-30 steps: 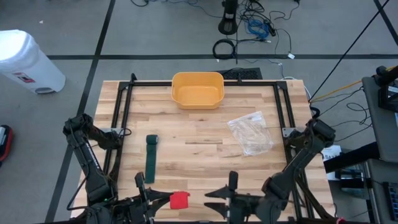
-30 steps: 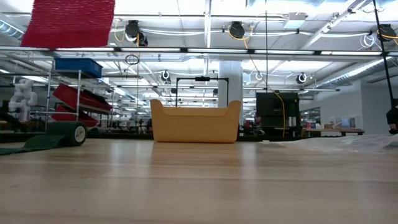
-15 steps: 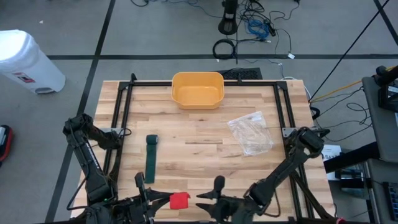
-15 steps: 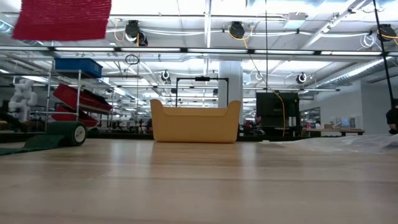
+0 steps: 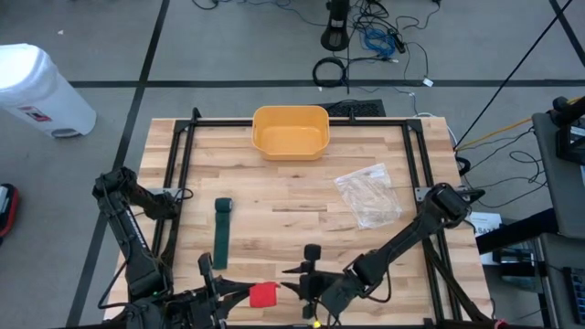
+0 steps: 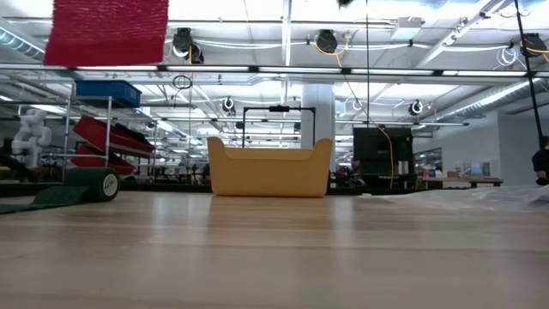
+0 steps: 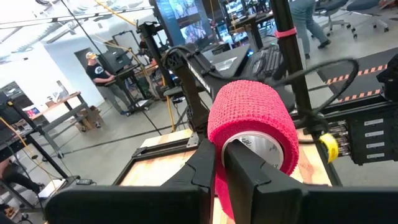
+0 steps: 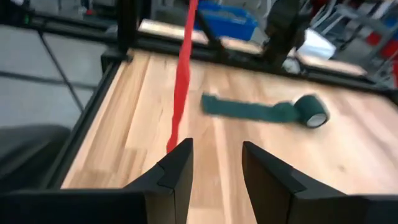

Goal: Roll bandage
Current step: Roll the red bandage

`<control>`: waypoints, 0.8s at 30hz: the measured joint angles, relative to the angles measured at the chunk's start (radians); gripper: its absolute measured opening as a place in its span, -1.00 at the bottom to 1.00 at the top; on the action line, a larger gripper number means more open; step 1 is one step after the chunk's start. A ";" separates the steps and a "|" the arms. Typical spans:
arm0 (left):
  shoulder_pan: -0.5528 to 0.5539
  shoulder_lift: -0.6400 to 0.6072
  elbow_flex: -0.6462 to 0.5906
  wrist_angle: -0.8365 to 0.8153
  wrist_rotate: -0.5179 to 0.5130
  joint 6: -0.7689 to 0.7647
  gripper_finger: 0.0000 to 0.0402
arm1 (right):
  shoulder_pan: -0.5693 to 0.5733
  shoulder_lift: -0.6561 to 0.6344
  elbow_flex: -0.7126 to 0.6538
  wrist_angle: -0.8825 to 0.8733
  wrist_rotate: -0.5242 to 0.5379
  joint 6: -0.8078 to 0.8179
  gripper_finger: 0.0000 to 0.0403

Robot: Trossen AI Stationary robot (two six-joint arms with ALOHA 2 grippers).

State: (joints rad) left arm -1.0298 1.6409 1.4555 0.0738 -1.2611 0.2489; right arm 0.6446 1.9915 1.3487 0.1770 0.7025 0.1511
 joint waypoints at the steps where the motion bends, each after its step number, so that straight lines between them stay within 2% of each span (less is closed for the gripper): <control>1: 0.000 0.000 0.000 0.000 0.000 0.000 -0.85 | -0.003 0.000 -0.012 0.009 -0.020 -0.002 -0.40; 5: 0.000 0.000 0.000 0.000 0.000 0.001 -0.85 | -0.001 0.000 -0.031 0.069 -0.107 -0.066 -0.40; 10: 0.000 0.000 0.000 0.000 0.000 0.002 -0.85 | 0.030 0.000 -0.032 0.132 -0.107 -0.273 -0.40; 13: 0.000 0.000 0.000 0.000 0.000 0.002 -0.85 | 0.065 0.000 -0.032 0.132 -0.022 -0.481 -0.40; 16: 0.000 0.000 0.000 -0.001 0.000 0.002 -0.85 | 0.098 0.000 -0.032 0.139 0.048 -0.762 -0.40; 20: 0.001 0.000 0.000 -0.001 0.000 0.002 -0.85 | 0.115 0.000 -0.032 0.212 0.057 -1.069 -0.40; 24: 0.001 0.000 0.000 0.000 0.000 0.002 -0.85 | 0.103 0.000 -0.032 0.263 0.059 -1.234 -0.40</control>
State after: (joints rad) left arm -1.0286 1.6409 1.4558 0.0734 -1.2613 0.2512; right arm 0.7472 1.9915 1.3170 0.4396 0.7619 -1.0834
